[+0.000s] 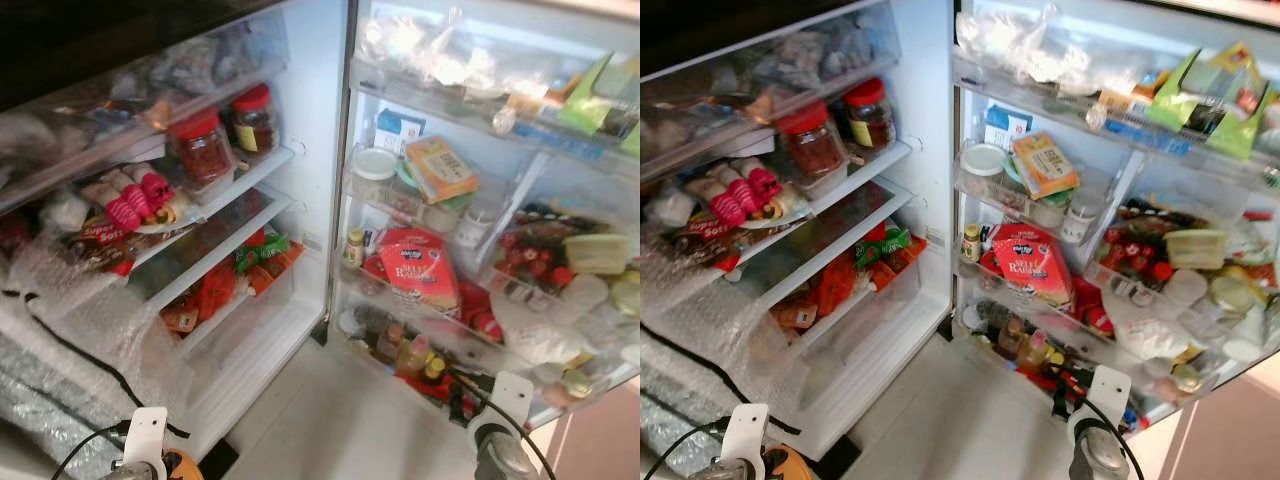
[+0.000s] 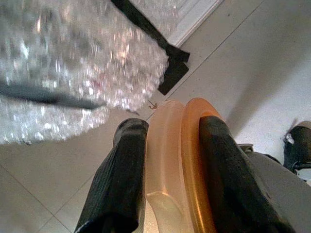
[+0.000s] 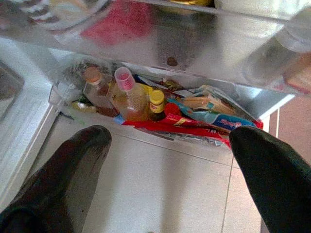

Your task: Restocking fridge

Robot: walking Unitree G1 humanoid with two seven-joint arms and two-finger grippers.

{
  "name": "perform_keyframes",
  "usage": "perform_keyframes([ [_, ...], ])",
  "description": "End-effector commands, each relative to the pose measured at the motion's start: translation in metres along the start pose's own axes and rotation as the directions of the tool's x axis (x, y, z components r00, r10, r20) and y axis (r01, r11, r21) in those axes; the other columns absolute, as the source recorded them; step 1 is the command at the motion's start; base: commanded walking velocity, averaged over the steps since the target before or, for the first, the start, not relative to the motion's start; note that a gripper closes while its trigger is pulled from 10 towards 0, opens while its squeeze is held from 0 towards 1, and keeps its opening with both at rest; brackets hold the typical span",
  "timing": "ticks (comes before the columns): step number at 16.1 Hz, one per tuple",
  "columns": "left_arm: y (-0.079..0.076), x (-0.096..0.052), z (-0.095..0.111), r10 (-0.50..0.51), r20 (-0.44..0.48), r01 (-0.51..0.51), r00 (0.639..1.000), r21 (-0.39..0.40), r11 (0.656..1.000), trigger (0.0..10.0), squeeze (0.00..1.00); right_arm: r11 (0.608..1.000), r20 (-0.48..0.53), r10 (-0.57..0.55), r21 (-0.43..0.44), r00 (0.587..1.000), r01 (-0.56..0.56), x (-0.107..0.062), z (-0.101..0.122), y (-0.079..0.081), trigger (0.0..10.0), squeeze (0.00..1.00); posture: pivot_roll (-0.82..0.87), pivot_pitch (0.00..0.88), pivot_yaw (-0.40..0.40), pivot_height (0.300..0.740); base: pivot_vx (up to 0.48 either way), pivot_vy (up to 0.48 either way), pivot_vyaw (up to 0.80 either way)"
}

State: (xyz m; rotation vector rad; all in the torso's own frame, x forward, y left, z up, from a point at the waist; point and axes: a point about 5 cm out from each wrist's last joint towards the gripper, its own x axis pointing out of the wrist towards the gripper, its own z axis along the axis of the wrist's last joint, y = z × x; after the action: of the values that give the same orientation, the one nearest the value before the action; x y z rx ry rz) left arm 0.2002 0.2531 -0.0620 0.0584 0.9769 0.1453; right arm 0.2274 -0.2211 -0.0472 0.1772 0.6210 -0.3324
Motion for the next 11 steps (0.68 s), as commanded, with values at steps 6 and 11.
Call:
perform_keyframes([
  [6,0.004,-0.001,-0.008,0.015,-0.026,-0.015,1.0,0.012,1.0,10.0,0.0,0.865,-0.283,0.151,-0.425,0.947,-0.266,-0.023,-0.061,0.005,10.0,0.0,-0.12,0.045,0.003,0.74,0.0,0.0,0.0],
  [11,0.004,-0.001,-0.008,0.011,-0.027,-0.011,1.0,0.014,1.0,10.0,0.0,0.86,-0.312,0.132,-0.437,0.941,-0.265,-0.027,-0.069,0.0,10.0,0.0,-0.13,0.04,0.006,0.74,0.0,0.0,0.0],
])
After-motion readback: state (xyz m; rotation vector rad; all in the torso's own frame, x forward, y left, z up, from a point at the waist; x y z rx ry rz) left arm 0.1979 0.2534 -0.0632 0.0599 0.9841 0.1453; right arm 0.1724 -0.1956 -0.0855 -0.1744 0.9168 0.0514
